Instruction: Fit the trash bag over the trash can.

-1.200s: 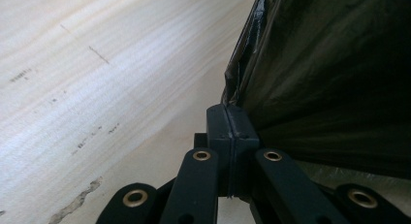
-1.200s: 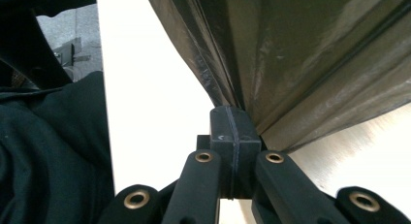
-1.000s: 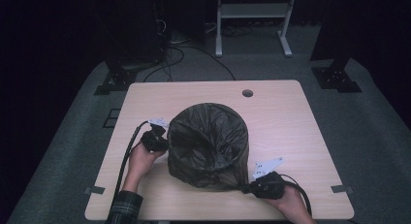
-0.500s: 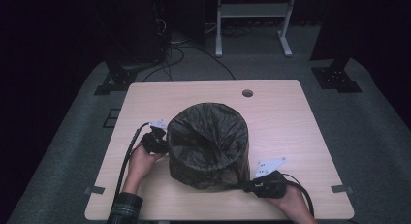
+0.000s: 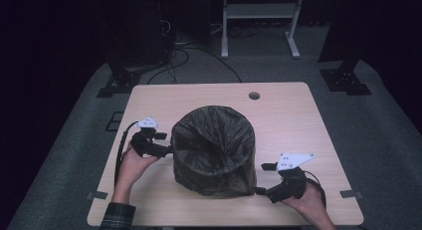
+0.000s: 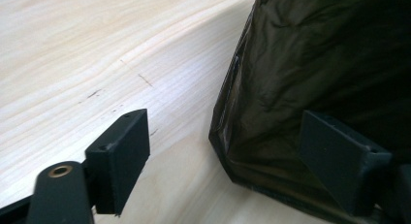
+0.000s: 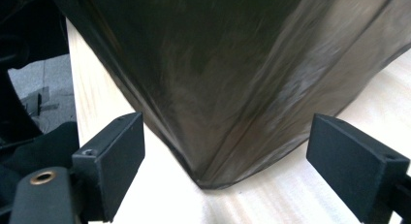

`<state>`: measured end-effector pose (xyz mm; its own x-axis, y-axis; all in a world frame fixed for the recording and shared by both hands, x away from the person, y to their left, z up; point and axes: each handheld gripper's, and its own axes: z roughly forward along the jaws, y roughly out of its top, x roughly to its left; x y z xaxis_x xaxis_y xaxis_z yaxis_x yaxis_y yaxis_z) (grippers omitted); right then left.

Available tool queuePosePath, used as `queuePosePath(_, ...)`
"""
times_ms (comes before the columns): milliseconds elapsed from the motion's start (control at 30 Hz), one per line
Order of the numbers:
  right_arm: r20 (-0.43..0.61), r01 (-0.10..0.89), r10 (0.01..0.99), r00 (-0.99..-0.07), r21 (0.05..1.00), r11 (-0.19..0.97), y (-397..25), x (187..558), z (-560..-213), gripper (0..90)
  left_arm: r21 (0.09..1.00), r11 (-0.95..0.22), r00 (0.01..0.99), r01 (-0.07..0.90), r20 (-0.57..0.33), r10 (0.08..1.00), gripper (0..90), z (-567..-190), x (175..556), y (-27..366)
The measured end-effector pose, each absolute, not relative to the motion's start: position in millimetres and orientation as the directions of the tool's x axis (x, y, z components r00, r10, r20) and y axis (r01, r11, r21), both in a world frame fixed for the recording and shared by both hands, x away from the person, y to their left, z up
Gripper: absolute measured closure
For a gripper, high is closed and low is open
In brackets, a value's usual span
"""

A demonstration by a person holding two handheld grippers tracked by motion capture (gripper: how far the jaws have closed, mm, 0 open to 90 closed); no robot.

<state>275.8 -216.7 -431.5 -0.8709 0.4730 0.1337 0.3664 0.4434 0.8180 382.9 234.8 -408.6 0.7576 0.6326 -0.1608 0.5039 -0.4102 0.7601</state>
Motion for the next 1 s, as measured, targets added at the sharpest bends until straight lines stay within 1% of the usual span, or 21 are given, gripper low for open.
queuePosePath(100, 0.135, 0.353, 0.464, -0.876, 0.835, 0.423, -220, 277, -423, 10.2, 0.775, -0.399, 0.758, 0.489, -0.151, 0.635, 10.2, -400, 374, 243)
queuePosePath(167, 0.131, 0.345, 0.464, -0.876, 0.842, 0.414, -223, 278, -417, 10.2, 0.782, -0.399, 0.762, 0.479, -0.144, 0.632, 8.6, -395, 368, 246)
queuePosePath(267, 0.133, 0.333, 0.456, -0.88, 0.858, 0.392, -226, 280, -409, 10.1, 0.807, -0.391, 0.784, 0.442, -0.136, 0.605, 6.6, -385, 357, 250)
queuePosePath(367, 0.128, 0.319, 0.456, -0.881, 0.871, 0.373, -228, 281, -402, 10.1, 0.829, -0.387, 0.811, 0.404, -0.13, 0.57, 2.5, -378, 346, 249)
queuePosePath(600, 0.133, 0.3, 0.429, -0.894, 0.887, 0.35, -225, 284, -391, 10.1, 0.86, -0.398, 0.888, 0.319, -0.125, 0.443, 1.3, -364, 321, 240)
queuePosePath(733, 0.13, 0.293, 0.417, -0.9, 0.888, 0.354, -218, 284, -387, 10.2, 0.866, -0.406, 0.907, 0.292, -0.116, 0.405, 1.3, -361, 309, 231)
queuePosePath(867, 0.131, 0.288, 0.413, -0.901, 0.893, 0.346, -210, 285, -385, 10.4, 0.867, -0.411, 0.914, 0.281, -0.11, 0.391, 4.0, -366, 304, 220)
queuePosePath(900, 0.133, 0.287, 0.409, -0.903, 0.894, 0.343, -209, 285, -384, 10.4, 0.866, -0.415, 0.916, 0.278, -0.11, 0.385, 6.1, -368, 304, 218)
queuePosePath(933, 0.132, 0.282, 0.402, -0.906, 0.897, 0.34, -207, 285, -384, 11.8, 0.864, -0.421, 0.922, 0.278, -0.118, 0.368, 11.1, -370, 305, 216)
queuePosePath(1000, 0.123, 0.279, 0.414, -0.902, 0.897, 0.342, -204, 284, -382, 13.7, 0.86, -0.425, 0.925, 0.282, -0.125, 0.36, 17.3, -372, 306, 213)
